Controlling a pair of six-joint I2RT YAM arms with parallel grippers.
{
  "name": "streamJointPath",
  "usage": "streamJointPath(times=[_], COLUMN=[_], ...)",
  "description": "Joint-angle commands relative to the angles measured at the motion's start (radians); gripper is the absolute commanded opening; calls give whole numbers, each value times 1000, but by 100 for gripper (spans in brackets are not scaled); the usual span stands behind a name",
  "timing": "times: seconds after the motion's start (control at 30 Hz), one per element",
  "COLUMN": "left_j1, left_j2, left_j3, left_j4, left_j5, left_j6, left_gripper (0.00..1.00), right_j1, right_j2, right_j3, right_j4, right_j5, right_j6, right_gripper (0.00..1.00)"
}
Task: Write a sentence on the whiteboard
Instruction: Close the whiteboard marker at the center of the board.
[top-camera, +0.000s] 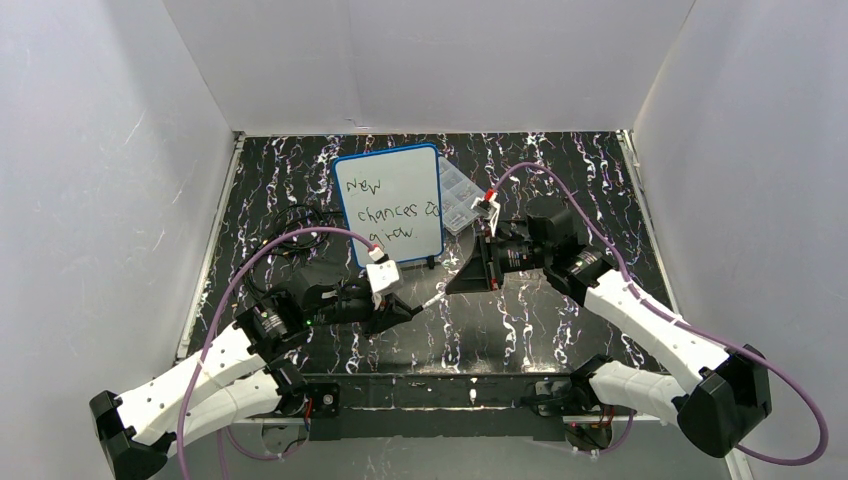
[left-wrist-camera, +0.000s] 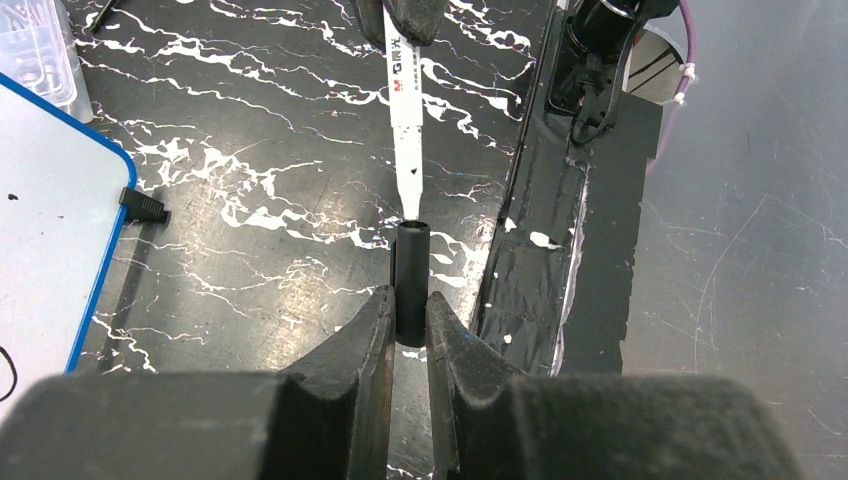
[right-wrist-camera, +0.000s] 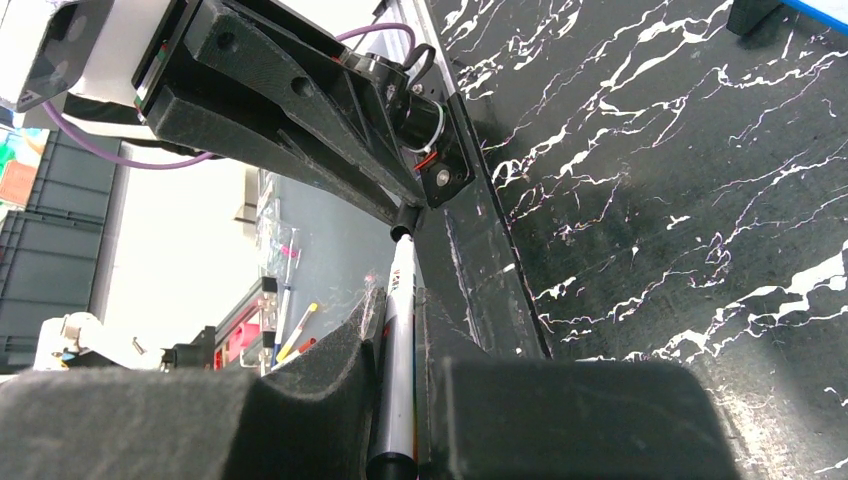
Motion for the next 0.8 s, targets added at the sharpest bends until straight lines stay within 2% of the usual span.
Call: streamJointPath(times=[0.0, 0.37, 0.77], left_j1=[2, 1, 2], left_j2=[-7, 0, 2], left_j3=[-9, -5, -6], left_j4=[11, 25, 47], left_j5=[21, 6, 7], left_j6=[-1, -10, -24], left_gripper=[0, 0, 0], right_j1=[6, 21, 49], right_j2=[1, 11, 27], right_j3=[-11, -22, -66], right_j4=[44, 76, 193], right_j5=[-22, -17, 0], right_j6=[4, 21, 77], right_gripper=[1, 1, 1])
